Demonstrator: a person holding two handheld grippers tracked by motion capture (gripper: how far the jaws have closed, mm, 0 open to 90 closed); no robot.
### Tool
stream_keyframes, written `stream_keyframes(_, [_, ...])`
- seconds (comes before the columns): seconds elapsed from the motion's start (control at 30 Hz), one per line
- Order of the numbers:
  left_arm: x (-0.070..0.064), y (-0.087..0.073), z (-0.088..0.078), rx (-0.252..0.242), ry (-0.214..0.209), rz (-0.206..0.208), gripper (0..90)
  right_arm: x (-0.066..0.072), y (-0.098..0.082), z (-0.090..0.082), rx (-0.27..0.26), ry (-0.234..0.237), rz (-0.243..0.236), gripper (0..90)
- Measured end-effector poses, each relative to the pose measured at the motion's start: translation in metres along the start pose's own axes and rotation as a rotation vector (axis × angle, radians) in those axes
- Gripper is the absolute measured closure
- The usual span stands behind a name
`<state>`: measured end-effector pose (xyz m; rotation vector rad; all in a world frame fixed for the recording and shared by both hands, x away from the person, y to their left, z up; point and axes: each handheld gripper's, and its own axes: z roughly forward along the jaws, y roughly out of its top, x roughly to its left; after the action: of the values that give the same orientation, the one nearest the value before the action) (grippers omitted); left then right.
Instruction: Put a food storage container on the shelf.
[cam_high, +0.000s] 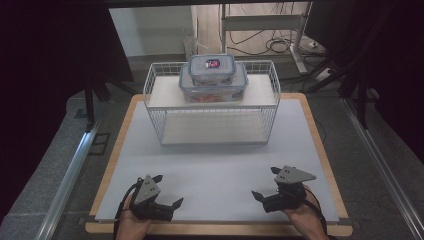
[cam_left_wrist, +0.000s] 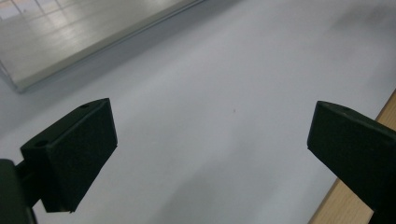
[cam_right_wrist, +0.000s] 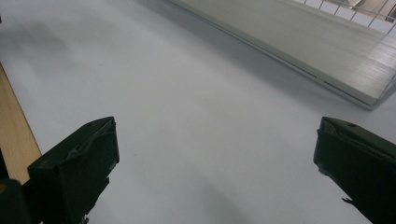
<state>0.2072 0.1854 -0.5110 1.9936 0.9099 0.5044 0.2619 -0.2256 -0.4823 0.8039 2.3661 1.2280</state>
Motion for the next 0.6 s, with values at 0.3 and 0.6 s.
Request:
stream_keyframes(0.3, [0.004,-0.016,-0.002,0.097,0.043,0.019,1.4,0.000,-0.017,0.002,0.056,-0.015,-0.003,0.0])
stream_keyframes(0.6, [0.011,-0.024,-0.002,0.133,0.050,-0.027,1.4,0.001,-0.022,0.009,0.121,-0.011,-0.004,0.0])
